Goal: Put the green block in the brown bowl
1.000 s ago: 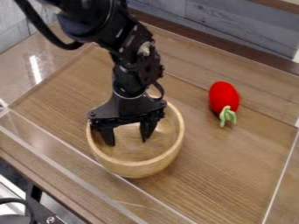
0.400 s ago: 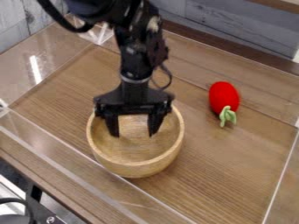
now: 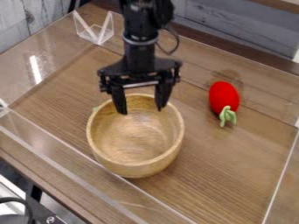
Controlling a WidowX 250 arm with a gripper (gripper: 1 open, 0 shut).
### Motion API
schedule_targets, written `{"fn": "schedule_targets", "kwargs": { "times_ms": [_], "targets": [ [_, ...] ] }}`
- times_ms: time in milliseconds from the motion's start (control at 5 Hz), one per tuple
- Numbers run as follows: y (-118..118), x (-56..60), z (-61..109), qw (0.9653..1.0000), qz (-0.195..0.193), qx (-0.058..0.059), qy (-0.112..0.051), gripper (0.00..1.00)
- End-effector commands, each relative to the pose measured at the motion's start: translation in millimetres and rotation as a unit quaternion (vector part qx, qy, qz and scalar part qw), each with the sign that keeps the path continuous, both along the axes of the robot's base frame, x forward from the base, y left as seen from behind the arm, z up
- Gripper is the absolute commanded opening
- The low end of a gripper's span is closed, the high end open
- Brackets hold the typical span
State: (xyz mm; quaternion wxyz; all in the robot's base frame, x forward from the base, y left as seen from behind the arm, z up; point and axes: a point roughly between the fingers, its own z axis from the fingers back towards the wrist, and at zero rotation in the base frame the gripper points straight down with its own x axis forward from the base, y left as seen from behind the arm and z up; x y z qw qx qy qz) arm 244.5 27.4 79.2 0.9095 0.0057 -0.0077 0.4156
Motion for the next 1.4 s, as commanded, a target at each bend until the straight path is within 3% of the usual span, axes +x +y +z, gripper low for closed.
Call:
{"fn": "schedule_targets", "kwargs": {
  "times_ms": [0, 200, 800, 1000, 1200],
  "targets": [
    [8.1, 2.3, 14.1, 0.9992, 0.030, 0.002, -0.025, 0.00],
    [8.7, -6.6, 13.5, 0.9982, 0.055, 0.001, -0.021, 0.00],
    [-7.3, -28.1, -7.0, 0.9998, 0.020, 0.007, -0.004, 0.00],
    [-10.7, -32.6, -9.0, 1.0000, -0.002, 0.009, 0.002, 1.00],
    [-13.4, -36.2, -9.4, 0.9997, -0.023, 0.010, 0.008, 1.00]
  ]
}}
